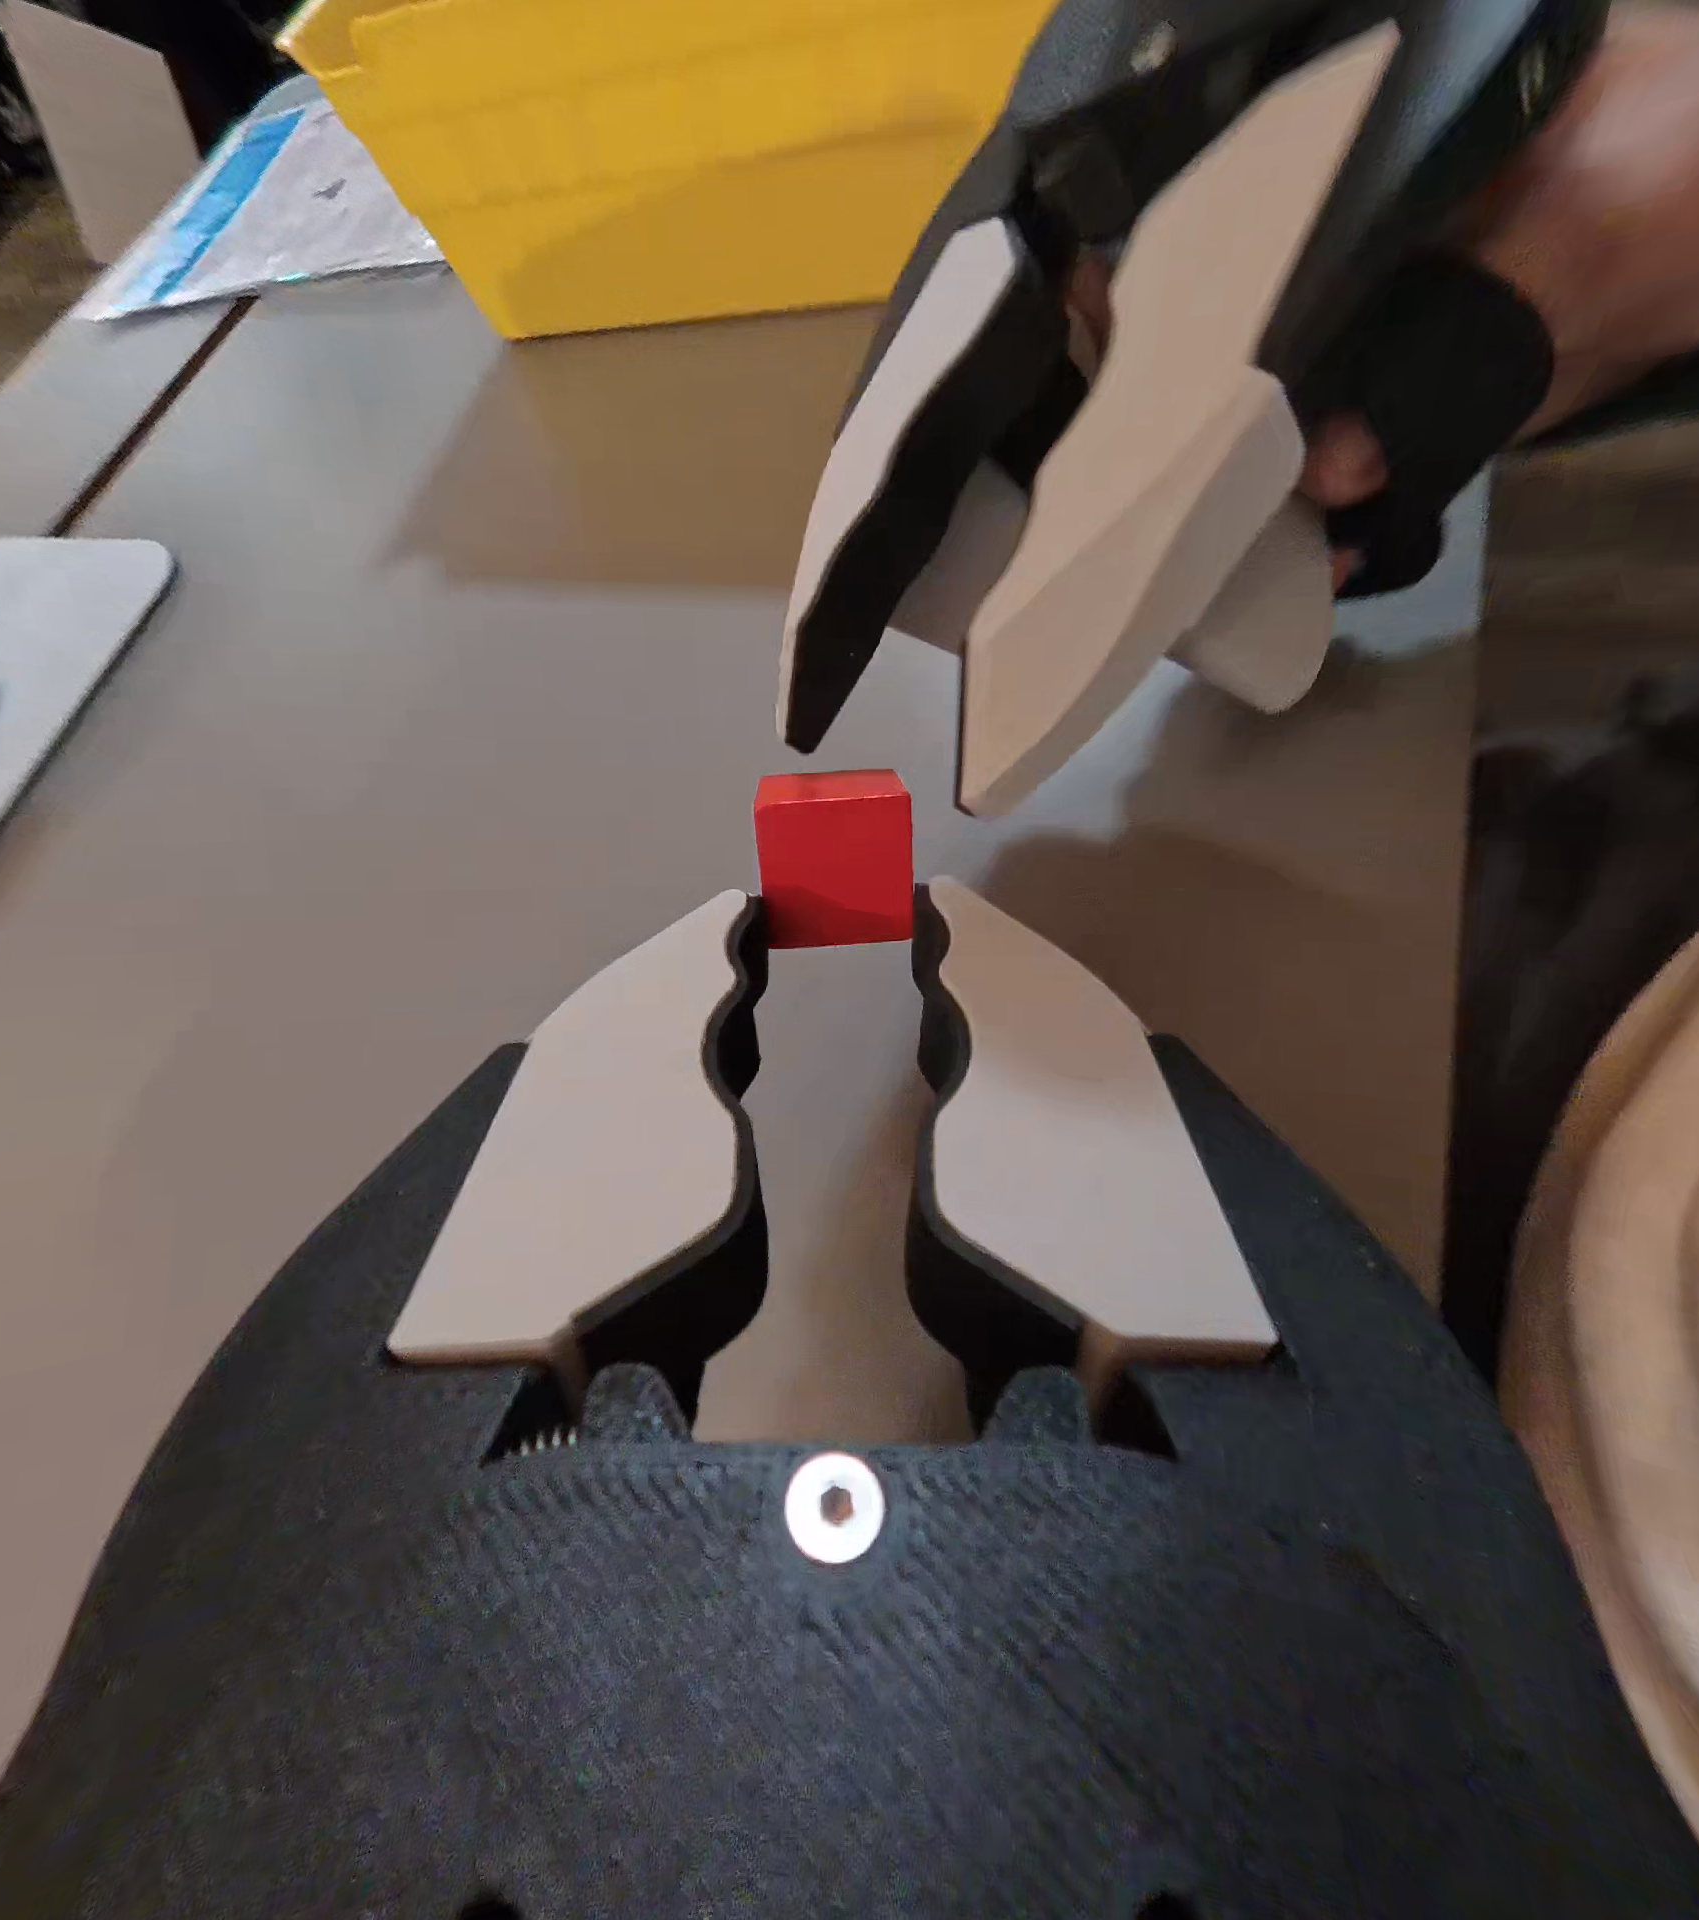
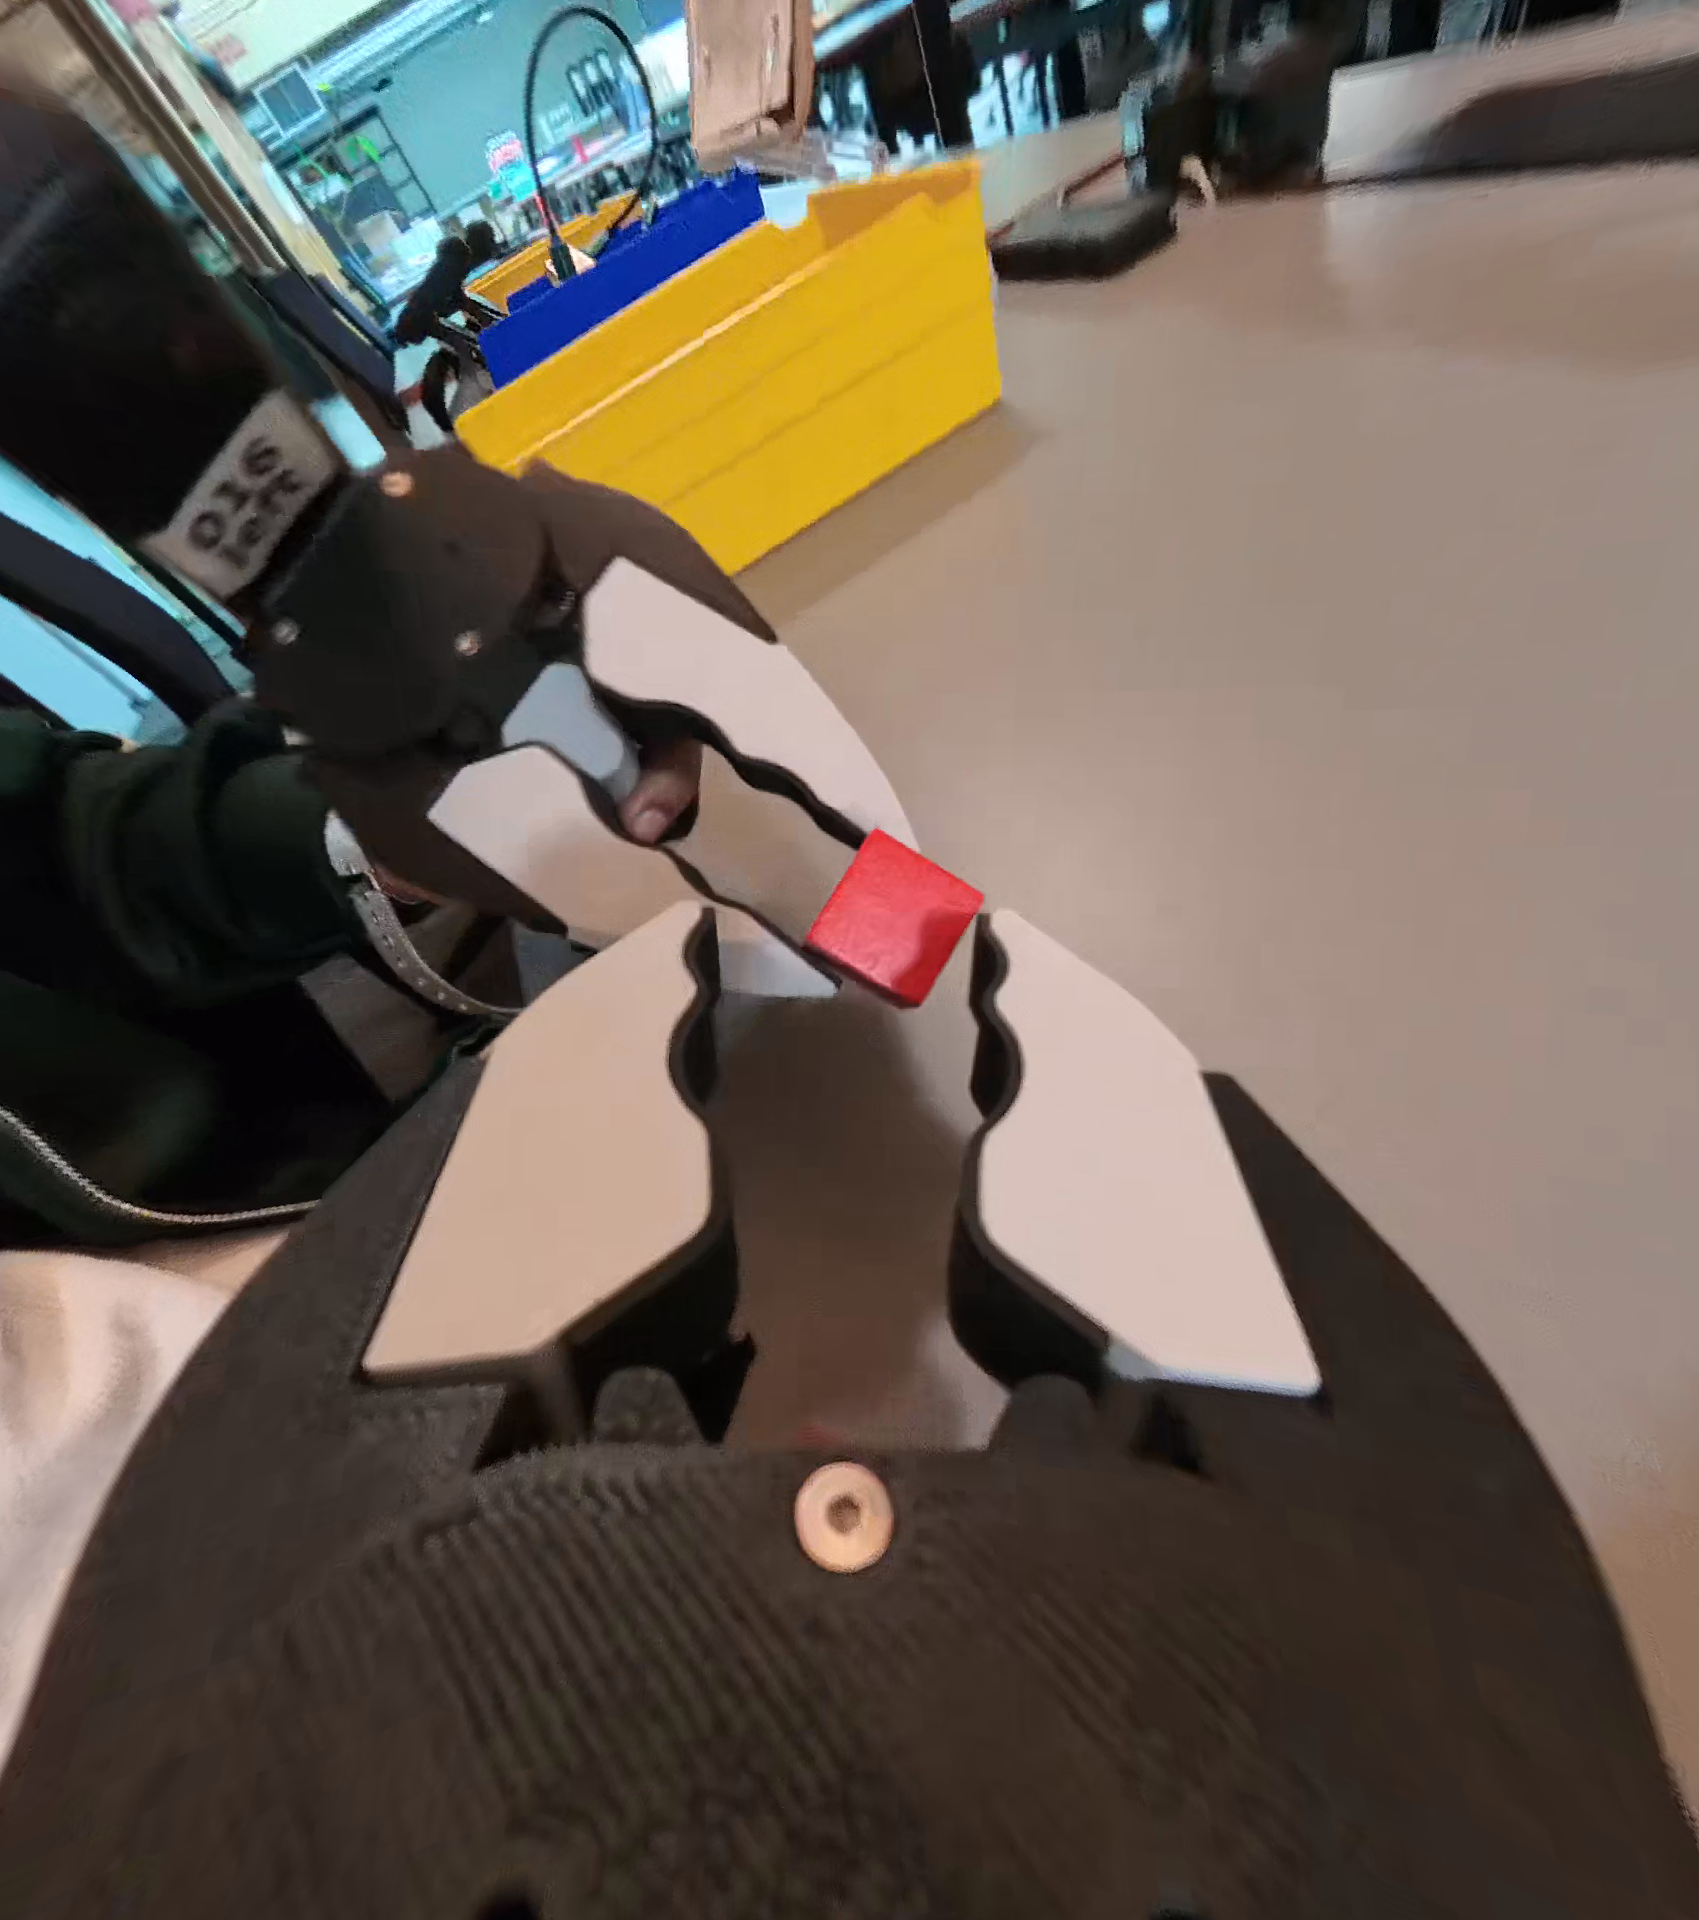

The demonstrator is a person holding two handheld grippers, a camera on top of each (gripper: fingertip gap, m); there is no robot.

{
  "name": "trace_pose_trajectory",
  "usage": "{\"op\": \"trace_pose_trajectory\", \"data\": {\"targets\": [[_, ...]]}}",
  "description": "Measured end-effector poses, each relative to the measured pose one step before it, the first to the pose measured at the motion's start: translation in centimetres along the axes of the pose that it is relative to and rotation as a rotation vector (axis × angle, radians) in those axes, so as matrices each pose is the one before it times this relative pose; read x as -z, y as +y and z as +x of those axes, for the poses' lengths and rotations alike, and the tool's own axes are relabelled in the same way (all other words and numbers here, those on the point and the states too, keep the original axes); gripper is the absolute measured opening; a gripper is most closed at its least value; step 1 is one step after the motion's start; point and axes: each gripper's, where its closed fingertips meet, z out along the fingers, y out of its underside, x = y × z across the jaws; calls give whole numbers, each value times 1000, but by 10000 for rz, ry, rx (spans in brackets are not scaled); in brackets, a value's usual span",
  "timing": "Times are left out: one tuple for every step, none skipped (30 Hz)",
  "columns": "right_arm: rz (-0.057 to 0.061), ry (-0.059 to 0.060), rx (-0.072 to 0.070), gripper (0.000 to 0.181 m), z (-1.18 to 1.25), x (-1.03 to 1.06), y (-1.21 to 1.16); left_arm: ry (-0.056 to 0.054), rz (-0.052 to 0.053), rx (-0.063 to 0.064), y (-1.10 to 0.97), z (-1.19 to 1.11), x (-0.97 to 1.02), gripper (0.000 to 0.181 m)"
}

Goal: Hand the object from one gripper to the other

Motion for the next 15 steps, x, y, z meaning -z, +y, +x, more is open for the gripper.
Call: {"op": "trace_pose_trajectory", "data": {"targets": [[-169,-94,-404,46,75,-63,302,-337,-278,-553,147,-26,-55,29],[-144,-4,-379,45,189,-4,265,-382,-259,-557,114,-117,17,29],[-96,-13,-302,44,175,11,189,-390,-274,-563,121,-155,46,29],[-73,14,-269,43,187,1,154,-376,-282,-535,102,-136,44,29],[-72,18,-244,42,178,-14,147,-332,-312,-512,137,-62,8,29],[-51,-12,-201,42,102,-34,104,-323,-370,-461,168,-15,1,29],[-37,-25,-149,41,13,-45,80,-311,-396,-452,163,24,-22,30],[-45,-6,-85,40,-24,-54,81,-326,-344,-477,76,0,6,30],[-38,16,-9,39,-74,-59,63,-313,-285,-431,-2,-9,58,30],[-47,75,61,37,-39,-76,78,-233,-206,-329,-101,41,101,30],[-66,109,109,37,-12,-112,113,-134,-97,-187,-203,74,150,30],[-83,88,132,36,-59,-122,144,-70,-24,-77,-221,58,163,30],[-78,77,125,35,-74,-128,127,-31,-1,-14,-182,26,149,30],[-13,65,125,33,-75,-88,29,-17,28,-5,-157,3,124,30],[21,50,111,32,-93,-45,-32,-32,41,-16,-89,-27,95,31]]}}
